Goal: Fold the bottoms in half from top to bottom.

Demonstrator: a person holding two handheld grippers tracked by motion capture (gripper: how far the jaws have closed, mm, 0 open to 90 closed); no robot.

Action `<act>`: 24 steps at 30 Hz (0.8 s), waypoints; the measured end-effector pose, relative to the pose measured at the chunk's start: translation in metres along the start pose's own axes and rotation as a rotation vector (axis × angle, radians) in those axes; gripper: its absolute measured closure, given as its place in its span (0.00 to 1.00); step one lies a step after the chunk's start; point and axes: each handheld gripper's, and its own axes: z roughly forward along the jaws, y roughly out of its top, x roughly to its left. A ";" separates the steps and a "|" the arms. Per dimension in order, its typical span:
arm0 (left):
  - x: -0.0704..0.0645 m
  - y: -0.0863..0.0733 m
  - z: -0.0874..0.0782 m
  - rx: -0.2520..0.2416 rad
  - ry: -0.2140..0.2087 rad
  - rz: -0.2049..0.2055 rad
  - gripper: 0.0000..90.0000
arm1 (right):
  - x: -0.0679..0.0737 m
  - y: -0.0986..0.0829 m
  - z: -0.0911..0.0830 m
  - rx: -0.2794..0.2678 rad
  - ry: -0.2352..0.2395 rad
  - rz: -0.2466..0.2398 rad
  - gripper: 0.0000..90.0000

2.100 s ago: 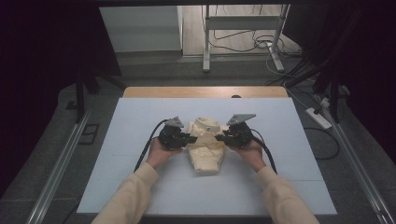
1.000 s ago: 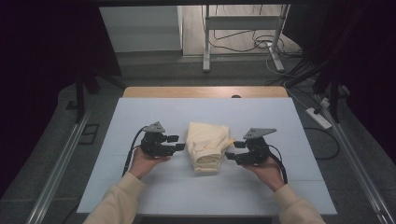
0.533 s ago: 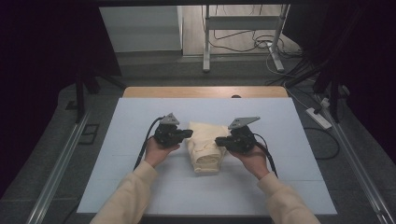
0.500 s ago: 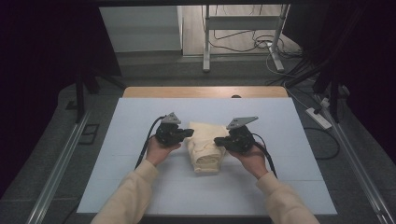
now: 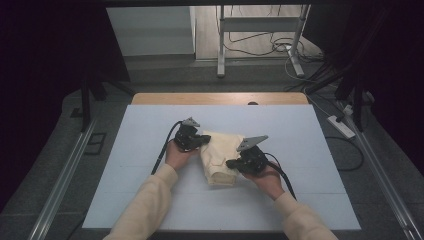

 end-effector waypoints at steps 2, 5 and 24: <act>0.000 -0.001 0.000 0.006 0.000 0.003 0.98 | 0.001 -0.001 0.000 0.000 0.002 0.001 0.99; 0.000 -0.003 0.000 0.008 -0.005 -0.002 0.98 | 0.005 -0.003 0.002 0.004 0.006 -0.001 0.99; 0.002 -0.011 0.002 0.019 -0.032 -0.024 0.98 | 0.001 -0.009 0.004 -0.016 0.035 0.018 0.99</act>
